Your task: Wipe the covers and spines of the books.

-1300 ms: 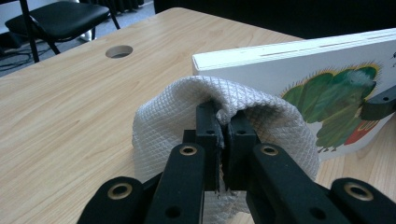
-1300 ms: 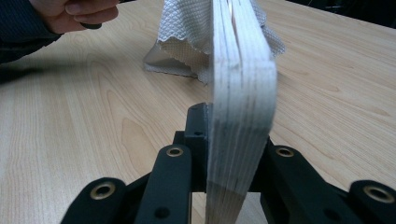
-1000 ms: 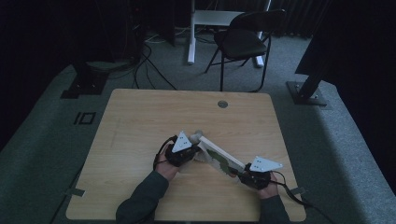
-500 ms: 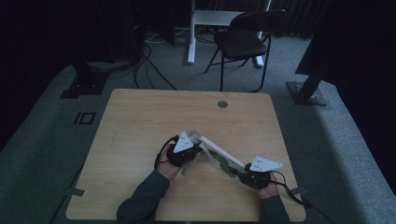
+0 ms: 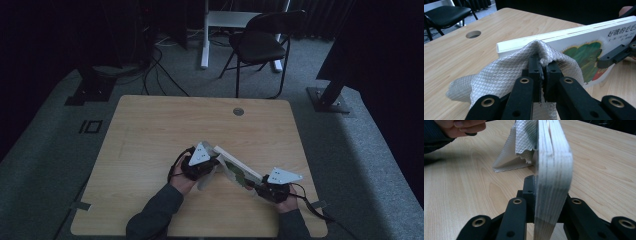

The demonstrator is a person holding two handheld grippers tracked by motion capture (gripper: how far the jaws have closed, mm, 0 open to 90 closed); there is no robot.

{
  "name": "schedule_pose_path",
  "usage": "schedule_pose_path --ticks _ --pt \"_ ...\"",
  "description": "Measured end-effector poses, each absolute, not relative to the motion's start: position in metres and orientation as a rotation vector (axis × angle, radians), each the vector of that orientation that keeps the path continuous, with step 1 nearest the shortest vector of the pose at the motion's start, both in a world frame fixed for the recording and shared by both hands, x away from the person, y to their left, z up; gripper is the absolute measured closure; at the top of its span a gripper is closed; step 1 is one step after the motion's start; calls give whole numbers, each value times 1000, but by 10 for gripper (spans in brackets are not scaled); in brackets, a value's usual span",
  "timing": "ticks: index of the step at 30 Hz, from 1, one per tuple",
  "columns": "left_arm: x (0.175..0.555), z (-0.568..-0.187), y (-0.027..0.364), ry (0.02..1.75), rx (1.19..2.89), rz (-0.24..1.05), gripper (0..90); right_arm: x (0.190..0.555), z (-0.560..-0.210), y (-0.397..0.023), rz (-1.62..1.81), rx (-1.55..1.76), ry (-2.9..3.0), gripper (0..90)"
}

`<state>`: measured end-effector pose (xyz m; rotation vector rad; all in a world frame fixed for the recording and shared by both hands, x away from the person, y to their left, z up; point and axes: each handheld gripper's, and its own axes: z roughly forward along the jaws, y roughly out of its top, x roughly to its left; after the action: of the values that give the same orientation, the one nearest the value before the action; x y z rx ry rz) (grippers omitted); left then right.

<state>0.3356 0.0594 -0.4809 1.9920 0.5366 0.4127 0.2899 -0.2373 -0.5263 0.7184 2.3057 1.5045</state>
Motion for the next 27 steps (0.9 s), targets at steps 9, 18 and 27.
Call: schedule_pose_path --ticks 9,18,27 --pt "332 -481 51 509 2002 398 870 290 -526 -237 1504 719 2306 777" --pt "327 -482 40 474 2015 378 870 290 -526 -237 1503 725 2303 778" --pt "325 -483 33 455 2023 362 871 290 -527 -238 1502 727 2300 779"
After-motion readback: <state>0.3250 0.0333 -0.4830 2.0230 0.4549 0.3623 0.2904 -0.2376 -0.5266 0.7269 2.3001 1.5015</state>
